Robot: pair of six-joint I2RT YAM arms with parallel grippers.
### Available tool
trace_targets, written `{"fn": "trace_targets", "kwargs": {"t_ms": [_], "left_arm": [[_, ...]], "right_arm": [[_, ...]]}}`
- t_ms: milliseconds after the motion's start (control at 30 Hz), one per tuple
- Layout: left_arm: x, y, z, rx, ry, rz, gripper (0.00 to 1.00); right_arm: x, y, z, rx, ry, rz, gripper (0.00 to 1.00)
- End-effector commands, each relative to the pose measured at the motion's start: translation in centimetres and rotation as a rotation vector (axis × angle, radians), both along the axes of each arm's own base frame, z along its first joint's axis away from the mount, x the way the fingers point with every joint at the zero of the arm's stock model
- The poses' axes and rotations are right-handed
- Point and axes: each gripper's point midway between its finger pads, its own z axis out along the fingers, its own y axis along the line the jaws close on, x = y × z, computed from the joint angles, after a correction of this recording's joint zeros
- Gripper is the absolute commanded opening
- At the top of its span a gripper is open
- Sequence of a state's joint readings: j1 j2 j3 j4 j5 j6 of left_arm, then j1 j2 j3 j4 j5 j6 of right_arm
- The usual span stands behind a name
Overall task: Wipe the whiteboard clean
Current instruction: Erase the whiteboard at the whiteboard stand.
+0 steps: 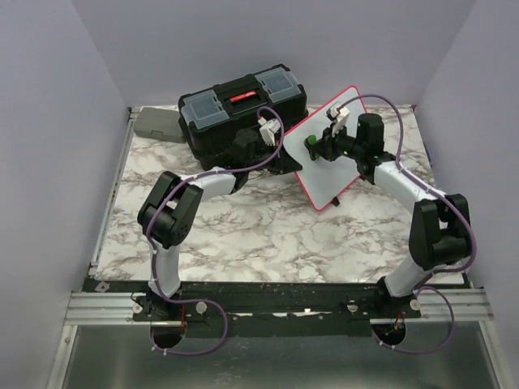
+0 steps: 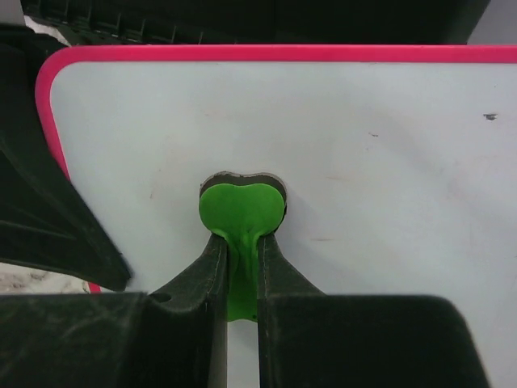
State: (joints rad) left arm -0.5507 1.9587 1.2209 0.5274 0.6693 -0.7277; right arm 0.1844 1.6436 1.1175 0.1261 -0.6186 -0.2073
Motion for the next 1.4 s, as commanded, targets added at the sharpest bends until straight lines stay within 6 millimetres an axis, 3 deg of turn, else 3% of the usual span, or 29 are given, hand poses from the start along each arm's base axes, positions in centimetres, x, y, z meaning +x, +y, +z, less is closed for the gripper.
{"fn": "trace_targets", "kwargs": {"t_ms": [0,200,400,500,600,767,833,967,1133,1267,1367], "left_arm": [[-3.9,-2.2,-0.1,-0.012,0.048,-0.176,0.00],[-4.1,-2.0,0.1,-0.012,0.043,-0.176,0.00],[-4.1,-2.0,-0.1,-0.012,0.044,-0.177,0.00],[-4.1,-2.0,-0.1,-0.015,0.045,-0.178,0.00],[-4.0,-2.1,-0.1,-0.017,0.044,-0.178,0.00],[-4.0,-2.2,-0.2,-0.018,0.049,-0.177,0.00],[-4.0,-2.1,-0.2,-0.018,0.049,-0.176,0.00],[-4.1,-2.0,0.0,-0.016,0.047,-0.175,0.00],[-4.1,-2.0,0.0,-0.010,0.044,-0.176,0.00],[-4.0,-2.1,-0.1,-0.011,0.046,-0.178,0.00],[-3.9,-2.1,0.0,-0.014,0.045,-0.177,0.00]], "right_arm": [[3.2,-2.2,0.8,-0.006,-0.037,-0.228,0.01],[8.2,-9.8,-1.1,-0.022,0.050,-0.475,0.01],[9.0,-14.8,-4.5,-0.057,0.127,-0.542,0.01],[7.5,-14.1,-6.0,-0.051,0.159,-0.443,0.01],[4.5,-11.5,-7.0,-0.041,0.176,-0.255,0.01],[0.7,-8.8,-6.8,0.015,0.159,-0.089,0.01],[0.9,-9.2,-6.9,0.012,0.151,-0.135,0.01],[4.4,-13.6,-7.1,-0.013,0.160,-0.401,0.01],[6.5,-17.9,-6.4,0.046,0.168,-0.491,0.01],[5.9,-18.0,-6.9,0.021,0.161,-0.449,0.01],[4.3,-15.9,-8.0,0.023,0.199,-0.300,0.01]]}}
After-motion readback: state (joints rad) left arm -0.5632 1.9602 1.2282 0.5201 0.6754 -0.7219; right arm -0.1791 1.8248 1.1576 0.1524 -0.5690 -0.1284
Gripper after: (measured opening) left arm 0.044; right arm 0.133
